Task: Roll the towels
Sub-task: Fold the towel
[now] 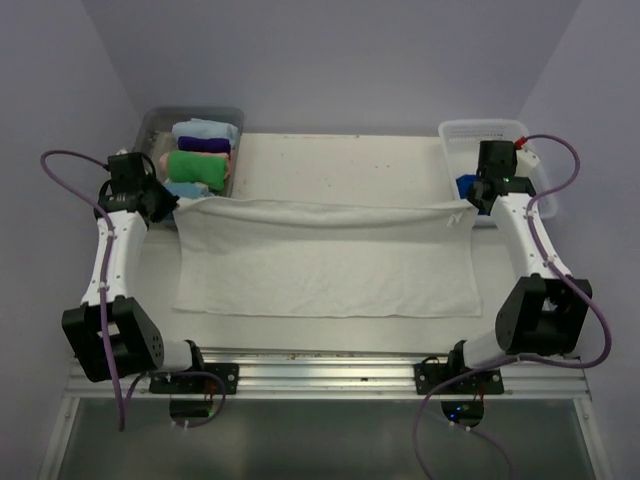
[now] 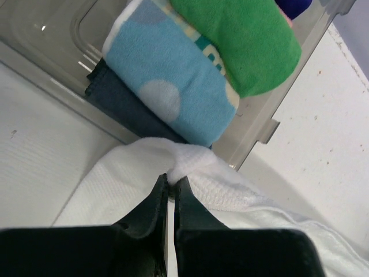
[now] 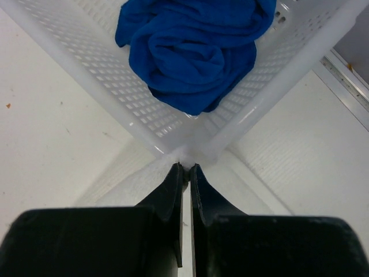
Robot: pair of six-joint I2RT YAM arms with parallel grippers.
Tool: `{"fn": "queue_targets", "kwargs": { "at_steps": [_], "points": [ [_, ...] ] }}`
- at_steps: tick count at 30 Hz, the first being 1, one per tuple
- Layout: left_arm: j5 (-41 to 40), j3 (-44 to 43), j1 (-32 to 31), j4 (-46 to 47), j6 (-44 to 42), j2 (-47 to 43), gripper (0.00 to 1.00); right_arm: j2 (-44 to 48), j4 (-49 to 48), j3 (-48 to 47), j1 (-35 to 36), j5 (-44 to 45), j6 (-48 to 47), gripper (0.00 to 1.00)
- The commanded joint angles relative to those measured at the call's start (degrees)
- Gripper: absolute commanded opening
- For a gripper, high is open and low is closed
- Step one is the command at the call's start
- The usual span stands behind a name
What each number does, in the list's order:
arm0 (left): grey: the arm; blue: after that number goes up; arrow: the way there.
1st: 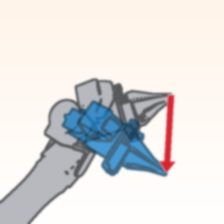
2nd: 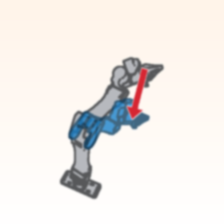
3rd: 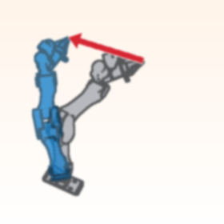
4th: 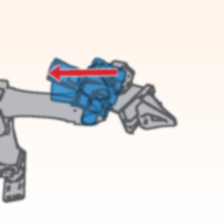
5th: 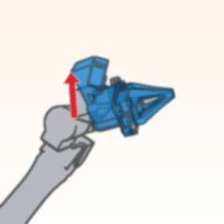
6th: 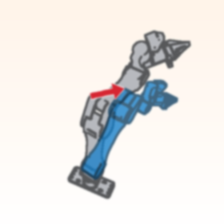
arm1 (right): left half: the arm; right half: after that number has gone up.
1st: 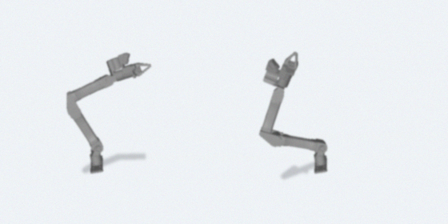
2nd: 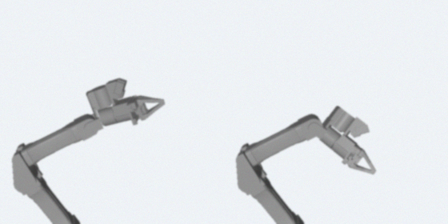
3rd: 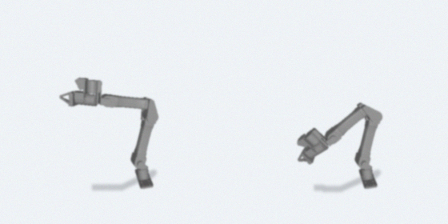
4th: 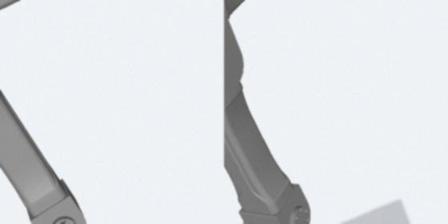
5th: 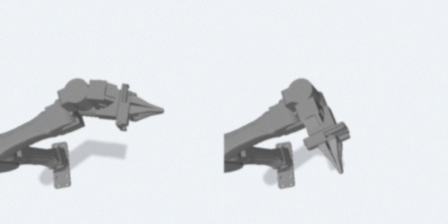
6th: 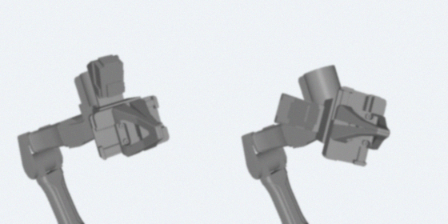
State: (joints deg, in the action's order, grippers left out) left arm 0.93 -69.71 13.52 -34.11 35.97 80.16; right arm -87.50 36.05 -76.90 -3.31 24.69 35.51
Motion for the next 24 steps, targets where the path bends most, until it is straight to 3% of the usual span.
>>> {"fn": "queue_targets", "kwargs": {
  "at_steps": [1, 4, 14, 19, 24],
  "points": [
    [-0.66, 3.0, 0.9, -4.38, -3.09, -6.4, 0.0, 5.93, 1.82, 4.55, -1.17, -0.16, 1.49, 0.0],
    [-0.67, 6.95, 0.9, -6.14, -3.45, -9.93, 0.0, 8.4, 6.55, 9.39, -1.52, 0.97, 3.16, 0.0],
    [-0.67, 19.95, 1.16, -8.16, -1.16, -15.21, 0.0, 24.83, 8.33, 26.96, -3.1, -0.95, 7.2, 0.0],
    [0.65, 21.72, 2.56, -8.96, -0.9, -14.51, 0.0, 28.0, 9.21, 31.46, -6.17, -2.36, 10.72, 0.0],
    [0.3, 20.06, 5.37, -11.32, -3.26, -16.87, 0.0, 30.02, 10.17, 31.29, -12.67, -3.33, 8.27, 0.0]
  ]
}}
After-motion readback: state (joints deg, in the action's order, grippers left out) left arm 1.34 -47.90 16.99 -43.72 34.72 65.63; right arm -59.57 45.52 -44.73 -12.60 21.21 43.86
